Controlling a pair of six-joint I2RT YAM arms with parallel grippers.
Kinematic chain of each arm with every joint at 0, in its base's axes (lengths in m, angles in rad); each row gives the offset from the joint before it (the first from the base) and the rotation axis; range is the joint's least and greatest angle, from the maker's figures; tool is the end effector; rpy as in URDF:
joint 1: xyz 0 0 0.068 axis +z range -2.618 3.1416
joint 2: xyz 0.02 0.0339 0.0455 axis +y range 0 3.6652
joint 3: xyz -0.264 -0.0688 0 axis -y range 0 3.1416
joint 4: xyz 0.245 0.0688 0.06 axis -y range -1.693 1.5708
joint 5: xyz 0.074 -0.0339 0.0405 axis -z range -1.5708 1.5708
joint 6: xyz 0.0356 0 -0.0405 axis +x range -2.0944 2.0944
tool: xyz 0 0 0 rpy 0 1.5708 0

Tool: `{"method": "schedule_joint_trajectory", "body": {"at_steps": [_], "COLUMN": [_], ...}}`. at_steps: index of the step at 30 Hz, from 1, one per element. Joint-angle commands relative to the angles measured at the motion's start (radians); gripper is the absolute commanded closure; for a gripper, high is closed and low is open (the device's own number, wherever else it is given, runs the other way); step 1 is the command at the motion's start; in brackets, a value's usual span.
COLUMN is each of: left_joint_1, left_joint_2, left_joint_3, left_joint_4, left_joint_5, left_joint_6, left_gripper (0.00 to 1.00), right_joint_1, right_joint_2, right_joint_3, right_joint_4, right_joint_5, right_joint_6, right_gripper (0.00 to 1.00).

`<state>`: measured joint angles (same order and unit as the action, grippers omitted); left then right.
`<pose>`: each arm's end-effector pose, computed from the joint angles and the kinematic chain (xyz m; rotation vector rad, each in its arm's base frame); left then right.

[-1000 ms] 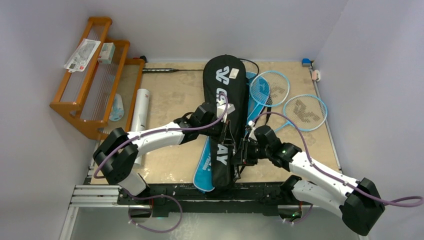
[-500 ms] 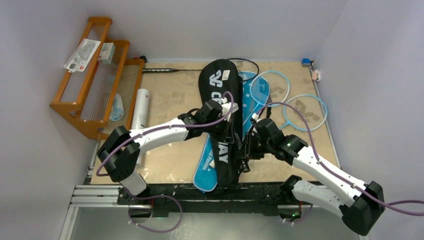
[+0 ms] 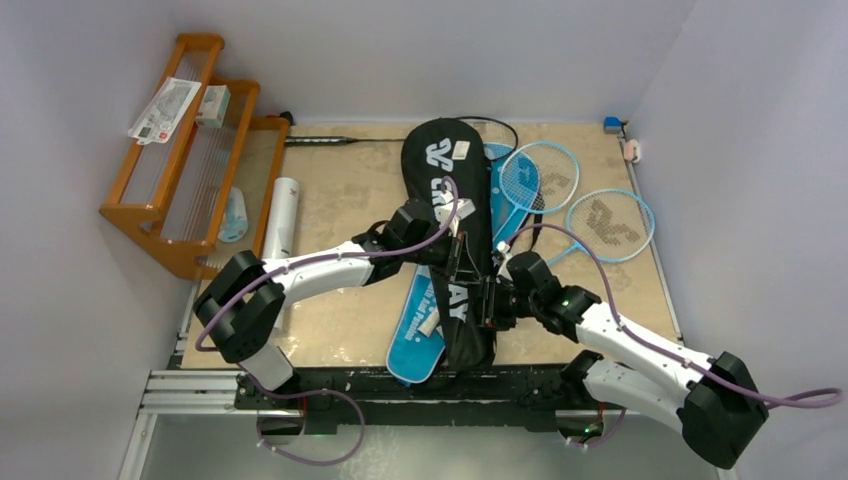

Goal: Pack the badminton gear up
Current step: Place the racket in the racket bag.

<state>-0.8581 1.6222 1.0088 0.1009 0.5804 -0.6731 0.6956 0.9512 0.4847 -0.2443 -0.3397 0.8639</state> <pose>0.2199 -0.2843 0.2343 0.6232 2.2927 -1.4523 0.1413 0.1334 0.2016 0.0143 2.5336 1.1225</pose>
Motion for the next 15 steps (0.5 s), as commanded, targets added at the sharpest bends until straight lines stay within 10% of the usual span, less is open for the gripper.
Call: {"method": "schedule_joint_trajectory", "body": {"at_steps": [1, 9, 15], "left_joint_1": [-0.05, -0.05, -0.033], "left_joint_2": [-0.062, -0.051, -0.054], "left_joint_3": [-0.011, -0.05, -0.011], "left_joint_4": [0.267, 0.465, 0.244], "left_joint_5": [0.343, 0.396, 0.298], "left_joint_6": [-0.148, -0.273, -0.122], "left_gripper": [1.0, 1.0, 1.0], "right_joint_1": [-0.007, -0.006, -0.007], "right_joint_2": [-0.008, -0.066, -0.075], "right_joint_3": [-0.014, -0.124, -0.134], "right_joint_4": [0.325, 0.486, 0.478], "right_joint_5": [0.038, 0.033, 0.013], "right_joint_6": [0.025, 0.087, 0.076], "right_gripper": [1.0, 1.0, 0.64]}}
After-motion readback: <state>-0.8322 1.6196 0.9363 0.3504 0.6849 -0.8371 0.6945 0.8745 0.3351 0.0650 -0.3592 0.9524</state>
